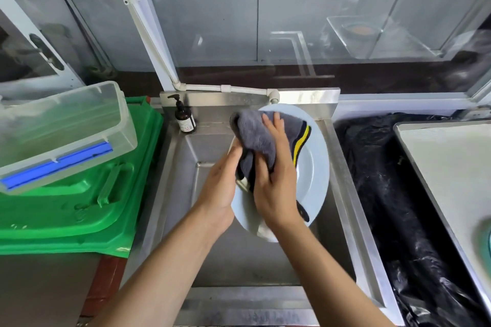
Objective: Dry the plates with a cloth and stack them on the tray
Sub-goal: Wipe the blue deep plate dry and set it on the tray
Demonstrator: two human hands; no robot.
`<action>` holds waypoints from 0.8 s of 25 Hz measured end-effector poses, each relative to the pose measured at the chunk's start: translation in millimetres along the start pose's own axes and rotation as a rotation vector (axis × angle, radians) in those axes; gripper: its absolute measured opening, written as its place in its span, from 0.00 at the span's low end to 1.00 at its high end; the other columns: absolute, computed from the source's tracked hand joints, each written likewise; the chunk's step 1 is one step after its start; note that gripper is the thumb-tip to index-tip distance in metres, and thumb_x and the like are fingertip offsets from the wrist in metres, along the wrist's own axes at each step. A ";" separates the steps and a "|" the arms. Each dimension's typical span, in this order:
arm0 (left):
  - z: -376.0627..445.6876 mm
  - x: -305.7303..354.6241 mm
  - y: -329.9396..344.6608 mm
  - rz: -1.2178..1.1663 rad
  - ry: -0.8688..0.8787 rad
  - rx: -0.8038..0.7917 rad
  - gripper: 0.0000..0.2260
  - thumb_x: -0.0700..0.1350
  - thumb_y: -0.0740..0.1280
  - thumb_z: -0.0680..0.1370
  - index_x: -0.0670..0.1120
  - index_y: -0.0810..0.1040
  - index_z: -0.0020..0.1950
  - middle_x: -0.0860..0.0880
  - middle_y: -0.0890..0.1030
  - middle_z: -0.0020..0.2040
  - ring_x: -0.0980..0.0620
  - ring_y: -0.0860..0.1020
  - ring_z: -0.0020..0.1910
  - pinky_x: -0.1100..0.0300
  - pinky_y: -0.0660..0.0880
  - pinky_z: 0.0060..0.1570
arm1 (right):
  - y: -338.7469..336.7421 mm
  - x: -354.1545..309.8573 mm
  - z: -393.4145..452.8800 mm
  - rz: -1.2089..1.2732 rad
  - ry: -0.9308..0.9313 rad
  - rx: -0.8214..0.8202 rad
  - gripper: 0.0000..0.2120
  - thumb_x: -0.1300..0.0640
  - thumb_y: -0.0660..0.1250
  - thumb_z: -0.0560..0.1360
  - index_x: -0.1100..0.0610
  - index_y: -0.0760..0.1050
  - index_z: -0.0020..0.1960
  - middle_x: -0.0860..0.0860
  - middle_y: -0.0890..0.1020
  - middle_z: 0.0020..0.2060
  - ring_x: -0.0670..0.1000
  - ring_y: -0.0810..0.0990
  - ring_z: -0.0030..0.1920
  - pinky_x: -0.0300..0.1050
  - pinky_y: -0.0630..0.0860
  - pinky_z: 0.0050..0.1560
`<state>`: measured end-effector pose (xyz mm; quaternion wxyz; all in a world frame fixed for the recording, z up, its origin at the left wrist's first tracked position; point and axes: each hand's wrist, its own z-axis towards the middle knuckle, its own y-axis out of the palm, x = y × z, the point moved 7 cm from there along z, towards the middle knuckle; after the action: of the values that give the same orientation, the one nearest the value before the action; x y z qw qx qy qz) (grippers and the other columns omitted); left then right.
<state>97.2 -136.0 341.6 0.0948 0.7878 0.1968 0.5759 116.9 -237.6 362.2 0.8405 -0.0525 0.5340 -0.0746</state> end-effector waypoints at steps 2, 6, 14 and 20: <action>-1.3 -0.6 -0.5 -0.009 -0.021 -0.016 0.24 0.61 0.64 0.78 0.50 0.78 0.69 0.48 0.82 0.65 0.48 0.79 0.66 0.47 0.71 0.69 | -7.1 -4.8 23.7 -0.087 -0.069 -0.005 0.26 0.60 0.59 0.81 0.50 0.65 0.79 0.44 0.63 0.79 0.43 0.54 0.81 0.56 0.52 0.82; -4.7 5.1 -7.2 0.036 -0.035 -0.016 0.27 0.64 0.65 0.75 0.49 0.79 0.68 0.49 0.83 0.63 0.48 0.80 0.64 0.46 0.73 0.67 | -52.7 35.0 49.1 -0.126 0.172 0.209 0.18 0.57 0.60 0.81 0.49 0.71 0.70 0.52 0.75 0.70 0.53 0.72 0.71 0.59 0.66 0.74; 0.6 12.3 -0.9 0.071 0.001 0.013 0.20 0.59 0.63 0.81 0.50 0.79 0.68 0.51 0.83 0.63 0.50 0.80 0.65 0.45 0.69 0.71 | -19.5 14.8 53.7 -0.006 0.126 0.097 0.25 0.54 0.59 0.83 0.51 0.63 0.80 0.46 0.70 0.76 0.48 0.64 0.78 0.54 0.62 0.78; 14.7 21.5 3.3 0.017 -0.021 0.024 0.22 0.60 0.63 0.81 0.47 0.80 0.66 0.45 0.83 0.63 0.47 0.80 0.64 0.47 0.71 0.70 | 4.8 0.2 12.5 0.163 0.173 -0.015 0.24 0.52 0.59 0.83 0.55 0.66 0.79 0.49 0.73 0.75 0.46 0.68 0.77 0.51 0.65 0.76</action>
<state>117.3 -128.8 356.9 0.0825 0.7964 0.1957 0.5662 128.7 -232.8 366.4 0.7942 -0.0087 0.6076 -0.0062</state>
